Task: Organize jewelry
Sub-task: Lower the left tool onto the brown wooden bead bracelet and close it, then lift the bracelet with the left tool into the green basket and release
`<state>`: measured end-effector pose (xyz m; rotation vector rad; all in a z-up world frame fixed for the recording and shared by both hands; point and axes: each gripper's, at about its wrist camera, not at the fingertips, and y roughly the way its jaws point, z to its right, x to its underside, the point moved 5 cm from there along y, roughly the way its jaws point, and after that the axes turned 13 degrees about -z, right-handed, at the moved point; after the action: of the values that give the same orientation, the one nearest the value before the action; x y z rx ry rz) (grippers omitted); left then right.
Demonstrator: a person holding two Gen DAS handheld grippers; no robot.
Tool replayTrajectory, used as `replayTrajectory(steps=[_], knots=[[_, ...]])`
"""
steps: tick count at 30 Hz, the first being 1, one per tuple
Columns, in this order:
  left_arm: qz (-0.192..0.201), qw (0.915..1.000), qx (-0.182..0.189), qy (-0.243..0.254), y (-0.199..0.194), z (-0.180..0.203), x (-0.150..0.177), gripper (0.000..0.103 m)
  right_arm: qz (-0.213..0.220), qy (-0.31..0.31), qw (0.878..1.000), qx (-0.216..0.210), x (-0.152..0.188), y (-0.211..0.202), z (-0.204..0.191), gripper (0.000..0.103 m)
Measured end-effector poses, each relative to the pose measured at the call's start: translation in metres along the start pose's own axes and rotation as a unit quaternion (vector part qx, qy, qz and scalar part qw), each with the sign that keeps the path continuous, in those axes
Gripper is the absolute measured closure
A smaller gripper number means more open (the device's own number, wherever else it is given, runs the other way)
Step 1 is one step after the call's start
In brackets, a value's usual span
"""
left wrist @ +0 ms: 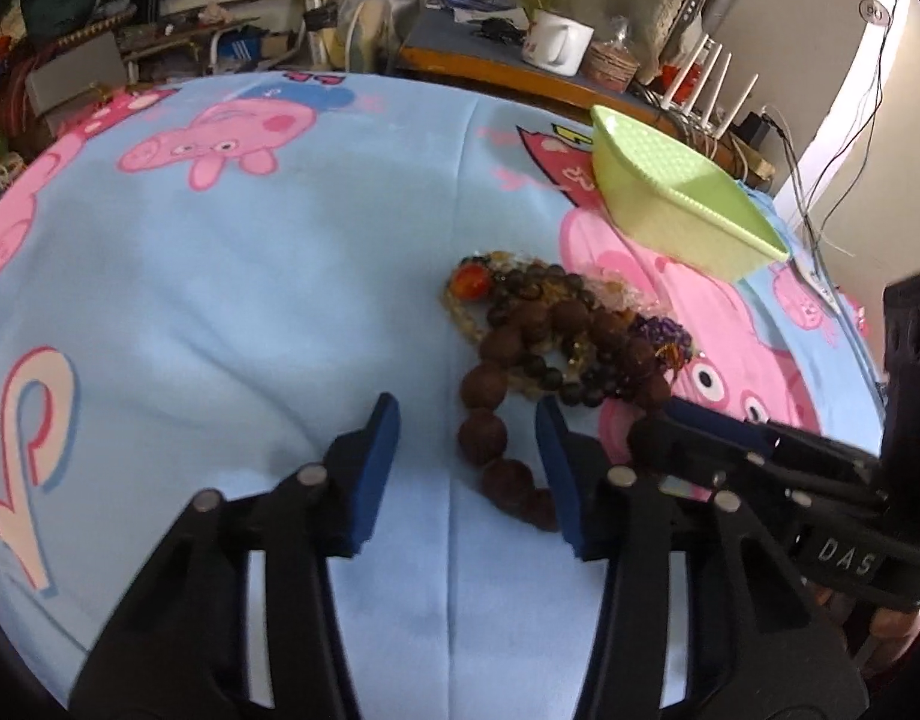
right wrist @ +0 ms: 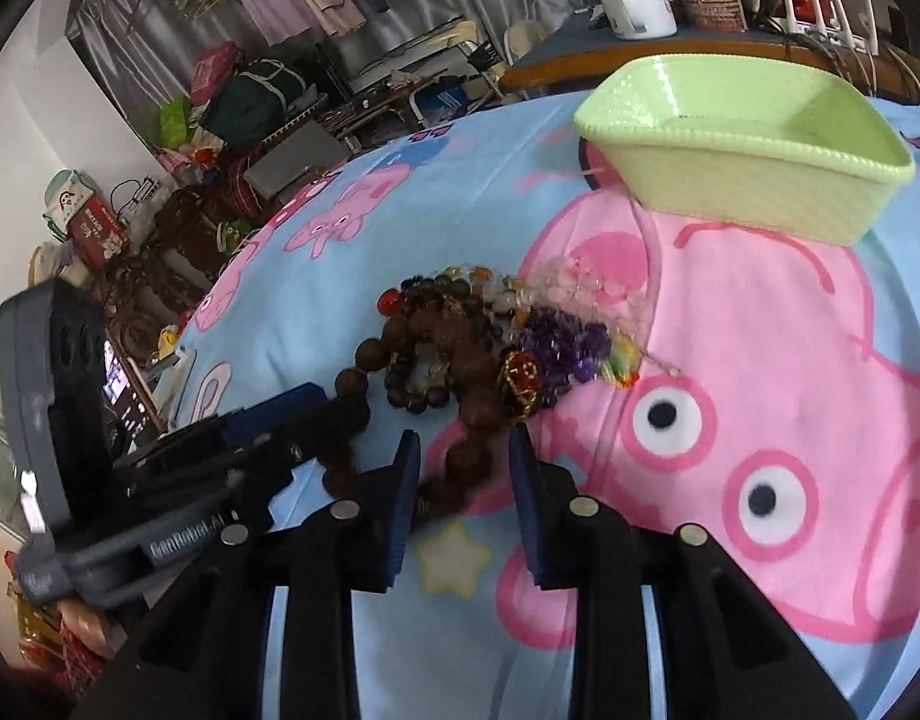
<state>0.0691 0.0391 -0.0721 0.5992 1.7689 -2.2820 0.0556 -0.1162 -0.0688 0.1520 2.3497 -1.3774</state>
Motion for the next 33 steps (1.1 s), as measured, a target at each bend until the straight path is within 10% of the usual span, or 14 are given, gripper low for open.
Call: replayTrajectory(steps=[5, 21, 33], knots=[[0.007, 0.9998, -0.002, 0.016, 0.000, 0.008, 0.005, 0.088, 0.000, -0.007, 1.000, 0.006, 0.004, -0.001, -0.001, 0.103], [0.060, 0.9959, 0.065, 0.016, -0.047, 0.024, 0.037, 0.088, 0.077, -0.089, 0.993, 0.025, 0.030, -0.048, -0.032, 0.103], [0.108, 0.9852, 0.078, 0.108, -0.050, 0.108, -0.067, 0.088, 0.156, -0.010, 0.987, 0.035, -0.026, -0.106, 0.042, 0.103]])
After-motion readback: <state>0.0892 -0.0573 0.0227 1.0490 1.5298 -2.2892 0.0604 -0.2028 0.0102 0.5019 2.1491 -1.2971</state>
